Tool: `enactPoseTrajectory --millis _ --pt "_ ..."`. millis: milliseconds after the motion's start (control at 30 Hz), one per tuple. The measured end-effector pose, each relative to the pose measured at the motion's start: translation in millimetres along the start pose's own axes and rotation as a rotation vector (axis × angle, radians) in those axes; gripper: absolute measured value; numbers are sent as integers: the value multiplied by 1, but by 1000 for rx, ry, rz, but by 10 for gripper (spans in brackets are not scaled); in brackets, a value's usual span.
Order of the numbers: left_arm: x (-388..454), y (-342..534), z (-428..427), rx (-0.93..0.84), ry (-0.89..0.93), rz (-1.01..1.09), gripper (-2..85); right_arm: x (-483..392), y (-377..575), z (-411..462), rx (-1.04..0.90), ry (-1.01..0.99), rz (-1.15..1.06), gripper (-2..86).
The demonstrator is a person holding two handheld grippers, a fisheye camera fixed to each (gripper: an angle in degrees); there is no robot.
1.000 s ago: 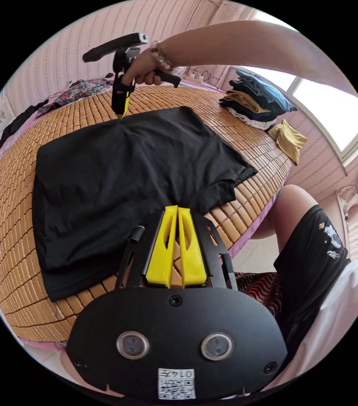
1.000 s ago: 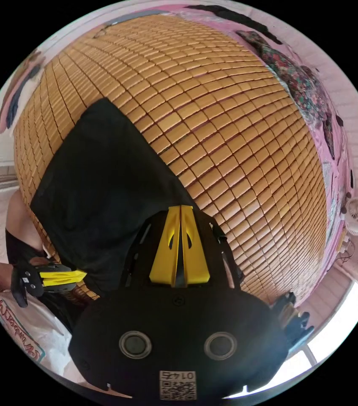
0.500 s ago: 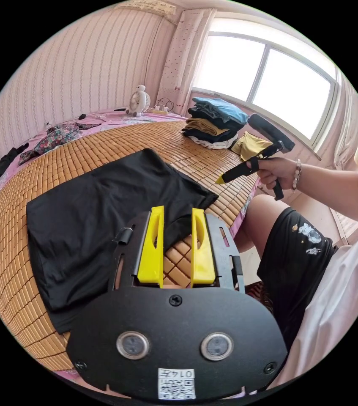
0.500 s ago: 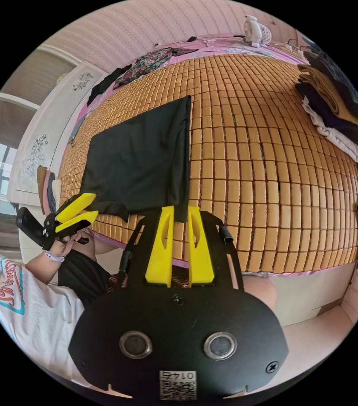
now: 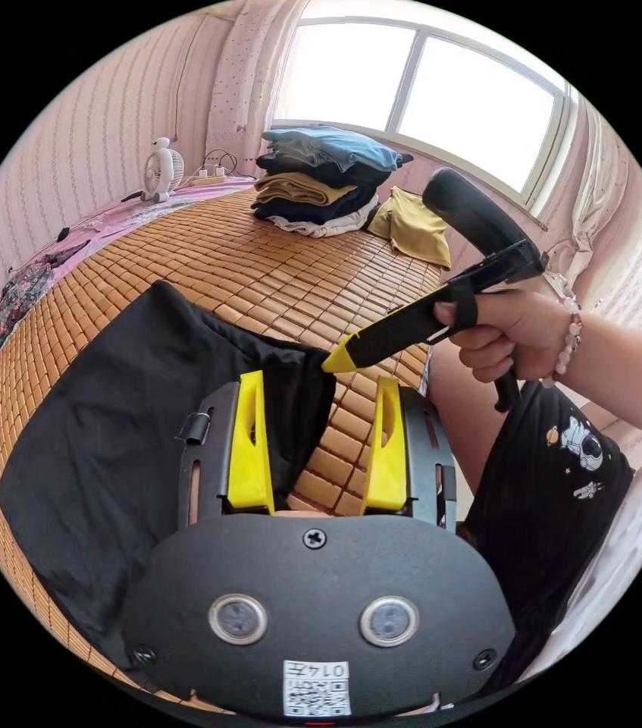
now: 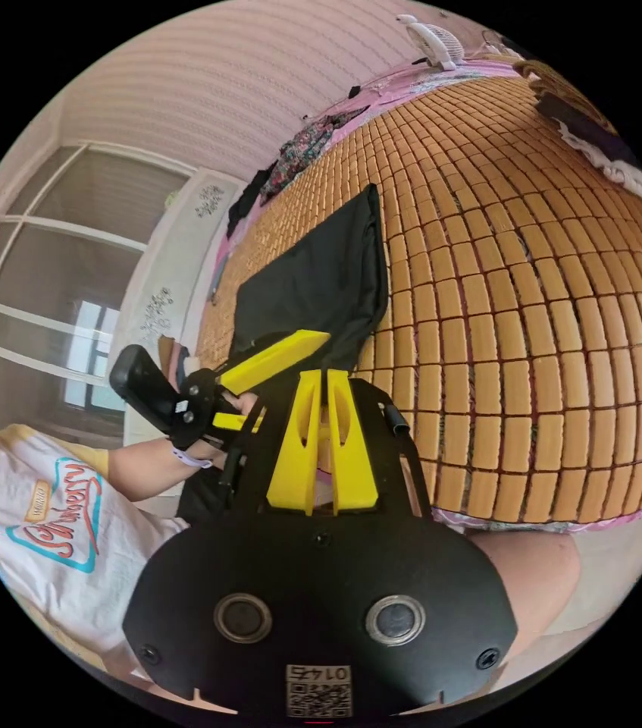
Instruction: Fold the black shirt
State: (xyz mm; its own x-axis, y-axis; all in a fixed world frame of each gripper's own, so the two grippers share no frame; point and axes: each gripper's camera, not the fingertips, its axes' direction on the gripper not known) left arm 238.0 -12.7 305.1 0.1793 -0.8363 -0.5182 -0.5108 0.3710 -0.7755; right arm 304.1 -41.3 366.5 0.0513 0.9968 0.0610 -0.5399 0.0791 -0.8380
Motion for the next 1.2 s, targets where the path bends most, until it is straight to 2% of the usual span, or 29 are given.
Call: enactPoseTrajectory --millis 33,100,167,267,400,600,767,867,1033,1200 --pt "-1 -2 2 -2 -11 -5 146 8 1 -5 27 -113 31 14" --pt "-3 -9 7 -16 -59 -13 98 15 3 -7 37 -207 42 14" --pt "-7 -10 8 -48 -109 -66 61 16 6 -13 63 -180 27 33" --pt "-7 -2 2 -67 -35 -82 0 23 8 -27 119 -104 22 64" --pt "16 26 -21 -91 81 13 -1 38 7 -35 167 102 54 108" --pt "47 70 -54 -136 177 113 -2 55 6 -35 248 225 97 45" --pt "46 82 -71 -134 188 80 -3 68 22 -41 289 144 188 12" --pt "44 82 -87 -76 216 79 -3 68 41 -62 360 98 221 11" --pt "34 77 -122 90 278 23 -3 17 48 -107 389 205 48 9" --pt "-3 86 -164 244 210 -139 -2 -44 7 -91 340 253 -117 11"
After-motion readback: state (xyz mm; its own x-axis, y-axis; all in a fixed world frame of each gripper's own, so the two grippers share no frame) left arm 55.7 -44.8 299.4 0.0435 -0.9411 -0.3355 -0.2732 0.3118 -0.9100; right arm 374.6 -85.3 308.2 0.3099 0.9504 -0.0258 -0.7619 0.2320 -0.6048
